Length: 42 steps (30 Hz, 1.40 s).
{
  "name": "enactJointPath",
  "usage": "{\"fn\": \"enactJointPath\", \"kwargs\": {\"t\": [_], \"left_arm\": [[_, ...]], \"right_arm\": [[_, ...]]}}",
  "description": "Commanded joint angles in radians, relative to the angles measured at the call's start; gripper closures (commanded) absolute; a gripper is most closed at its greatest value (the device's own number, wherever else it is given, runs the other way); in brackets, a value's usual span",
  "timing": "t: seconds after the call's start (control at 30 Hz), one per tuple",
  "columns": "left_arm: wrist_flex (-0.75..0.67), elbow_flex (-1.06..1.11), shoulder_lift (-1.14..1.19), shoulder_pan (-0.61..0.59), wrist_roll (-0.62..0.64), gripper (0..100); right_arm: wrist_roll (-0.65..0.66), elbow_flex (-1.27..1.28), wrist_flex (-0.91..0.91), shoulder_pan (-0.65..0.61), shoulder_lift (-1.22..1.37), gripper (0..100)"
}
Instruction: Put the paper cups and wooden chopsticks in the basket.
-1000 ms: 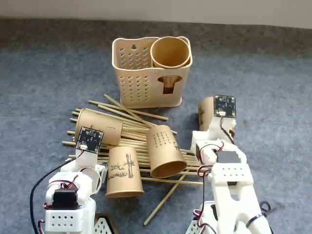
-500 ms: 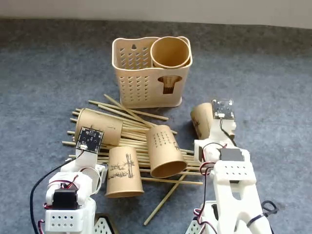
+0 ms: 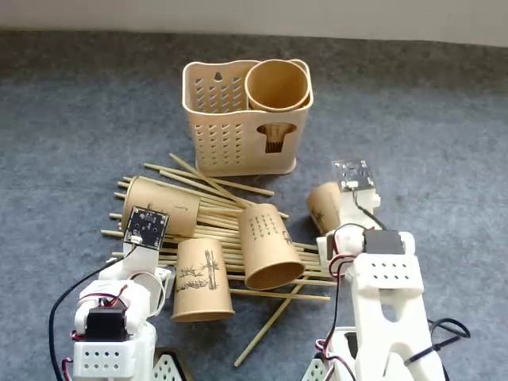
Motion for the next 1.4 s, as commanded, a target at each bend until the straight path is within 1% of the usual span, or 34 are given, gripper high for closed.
{"fn": "enactJointPath", "kwargs": {"t": [0.0,0.2,0.43,0.57,0.83,0.97,1.13,1.23,1.37], "left_arm": [[0.003,0.019,-0.005,0.013,-0.003,81],[0.003,0.019,-0.005,0.013,-0.003,81],[0.003,0.019,-0.005,0.013,-0.003,81],[0.003,0.019,-0.005,0.013,-0.003,81],[0.003,0.019,-0.005,0.013,-0.003,81],[0.003,0.019,-0.005,0.013,-0.003,81],[0.003,0.019,-0.005,0.013,-0.003,81],[0.003,0.019,-0.005,0.013,-0.003,81],[0.003,0.019,-0.005,0.013,-0.003,81]], "right_arm": [[0.044,-0.094,0.084,0.039,-0.027,99.3],[0.068,-0.217,0.217,0.150,-0.027,99.3],[0.180,-0.426,0.473,0.156,-0.018,99.3],[0.233,-0.496,0.552,0.156,-0.016,99.3],[0.330,-0.503,0.604,0.157,-0.013,99.3],[0.334,-0.501,0.604,0.180,-0.002,99.2],[0.334,-0.503,0.601,0.222,0.150,99.2],[0.334,-0.510,0.598,0.225,0.223,99.2],[0.334,-0.519,0.596,0.217,0.239,99.2]]}}
